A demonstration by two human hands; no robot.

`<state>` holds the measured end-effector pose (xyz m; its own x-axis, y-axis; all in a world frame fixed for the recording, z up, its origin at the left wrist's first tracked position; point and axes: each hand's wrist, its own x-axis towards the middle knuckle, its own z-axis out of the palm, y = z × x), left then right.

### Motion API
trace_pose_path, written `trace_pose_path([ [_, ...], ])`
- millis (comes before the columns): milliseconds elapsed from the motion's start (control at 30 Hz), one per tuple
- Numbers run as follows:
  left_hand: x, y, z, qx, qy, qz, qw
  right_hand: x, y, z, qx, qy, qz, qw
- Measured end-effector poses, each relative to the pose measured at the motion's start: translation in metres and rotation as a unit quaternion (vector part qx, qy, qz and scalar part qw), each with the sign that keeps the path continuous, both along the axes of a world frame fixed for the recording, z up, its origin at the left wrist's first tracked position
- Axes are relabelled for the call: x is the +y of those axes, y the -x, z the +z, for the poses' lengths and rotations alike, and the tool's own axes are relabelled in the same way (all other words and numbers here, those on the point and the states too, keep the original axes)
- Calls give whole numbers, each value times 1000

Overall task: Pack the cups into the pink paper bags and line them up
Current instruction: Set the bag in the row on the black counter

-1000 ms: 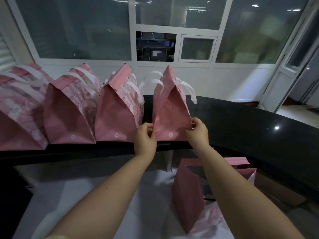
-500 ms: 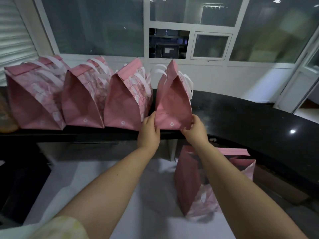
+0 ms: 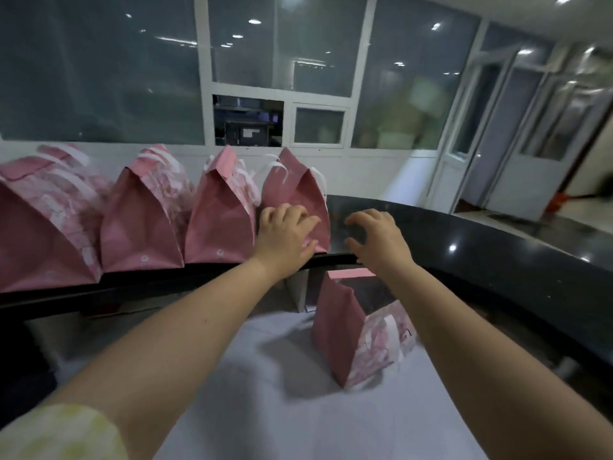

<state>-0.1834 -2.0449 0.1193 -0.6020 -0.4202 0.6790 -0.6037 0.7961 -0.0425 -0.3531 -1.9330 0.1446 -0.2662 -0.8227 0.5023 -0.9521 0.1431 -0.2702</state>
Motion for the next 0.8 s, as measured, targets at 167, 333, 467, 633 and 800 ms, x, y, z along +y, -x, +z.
trace_pose_path([
  [167,43,-4,-1,-60,12,-93,994,79,-30,-1,109,-67,-96,987],
  [333,110,19,18,-83,36,-202,975,183,-37,15,132,-103,-201,965],
  [467,180,47,43,-73,67,-281,955,289,-38,40,125,-104,-299,940],
  [633,306,76,50,-98,102,-407,902,428,-69,49,125,-132,-396,900],
  [800,473,85,67,-80,108,-522,842,591,-119,57,103,-138,-524,834],
])
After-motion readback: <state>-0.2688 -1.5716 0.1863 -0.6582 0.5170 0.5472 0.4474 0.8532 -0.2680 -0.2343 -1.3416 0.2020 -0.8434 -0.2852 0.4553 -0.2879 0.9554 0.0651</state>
